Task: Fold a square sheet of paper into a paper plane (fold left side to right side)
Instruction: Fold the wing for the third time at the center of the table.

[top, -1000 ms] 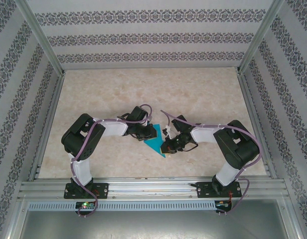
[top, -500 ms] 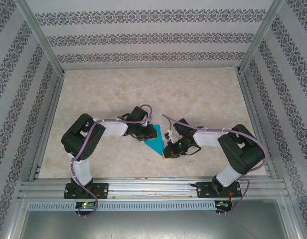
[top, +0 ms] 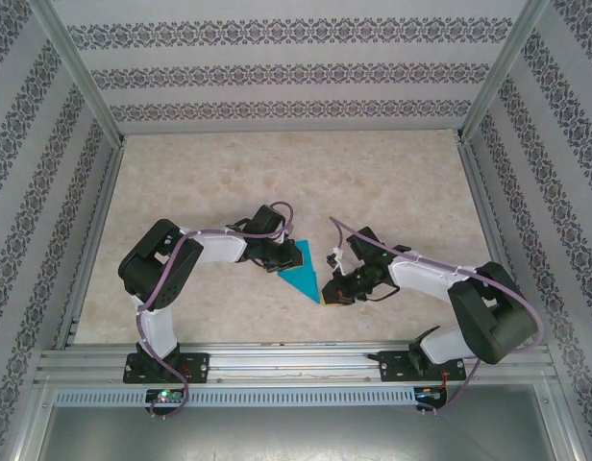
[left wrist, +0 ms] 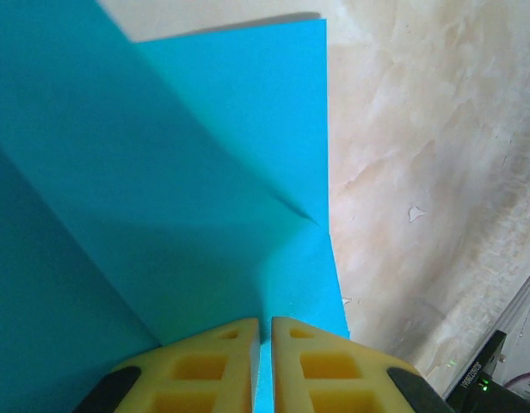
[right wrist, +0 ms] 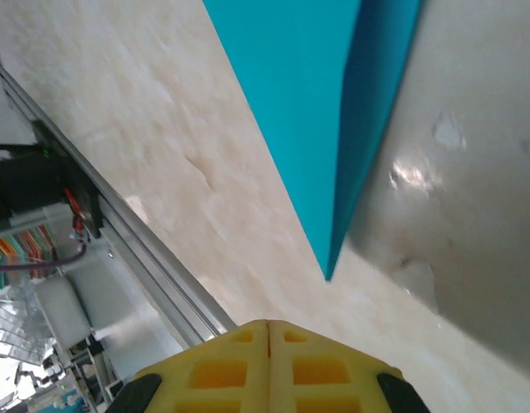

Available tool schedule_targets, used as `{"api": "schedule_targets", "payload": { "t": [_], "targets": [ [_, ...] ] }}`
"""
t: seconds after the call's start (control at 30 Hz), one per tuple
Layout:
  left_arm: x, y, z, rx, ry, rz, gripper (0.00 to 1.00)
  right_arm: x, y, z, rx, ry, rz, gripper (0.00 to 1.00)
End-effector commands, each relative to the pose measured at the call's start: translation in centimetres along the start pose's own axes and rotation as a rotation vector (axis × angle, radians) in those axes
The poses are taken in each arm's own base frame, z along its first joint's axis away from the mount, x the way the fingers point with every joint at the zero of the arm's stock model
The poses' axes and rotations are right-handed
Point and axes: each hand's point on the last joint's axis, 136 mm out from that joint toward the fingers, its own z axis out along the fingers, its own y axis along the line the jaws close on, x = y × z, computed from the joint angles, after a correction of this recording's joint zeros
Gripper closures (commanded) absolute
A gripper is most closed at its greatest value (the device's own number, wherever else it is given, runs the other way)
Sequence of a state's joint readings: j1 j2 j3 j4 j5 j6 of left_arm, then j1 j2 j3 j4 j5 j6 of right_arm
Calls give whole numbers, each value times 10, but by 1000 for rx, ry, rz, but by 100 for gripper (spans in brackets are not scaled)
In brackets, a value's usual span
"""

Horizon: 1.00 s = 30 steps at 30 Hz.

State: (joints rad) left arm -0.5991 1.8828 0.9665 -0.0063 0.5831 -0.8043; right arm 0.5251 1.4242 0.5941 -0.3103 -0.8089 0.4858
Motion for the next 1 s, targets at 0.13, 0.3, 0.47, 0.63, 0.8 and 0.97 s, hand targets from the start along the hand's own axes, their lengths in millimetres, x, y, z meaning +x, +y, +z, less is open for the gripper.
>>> {"api": "schedule_targets", "payload": {
  "t": [0.13, 0.3, 0.47, 0.63, 0.8, 0.97],
  "targets": [
    [9, 42, 3, -141, 7, -62, 85, -63, 16, -2, -7, -180, -37, 100],
    [8, 40, 3, -133, 3, -62, 85, -83, 6, 5, 46, -203, -29, 100],
    [8, 39, 3, -129, 4, -63, 85, -86, -6, 17, 75, -179, -11, 100],
    [8, 41, 2, -139, 9, -57, 85, -84, -16, 24, 108, -158, 9, 100],
    [5, 35, 0, -126, 1, -46, 84, -73, -37, 29, 192, -121, 42, 100],
    [-1, 32, -2, -123, -12, -31, 81, -60, -58, 30, 304, -87, 71, 100]
  ]
}}
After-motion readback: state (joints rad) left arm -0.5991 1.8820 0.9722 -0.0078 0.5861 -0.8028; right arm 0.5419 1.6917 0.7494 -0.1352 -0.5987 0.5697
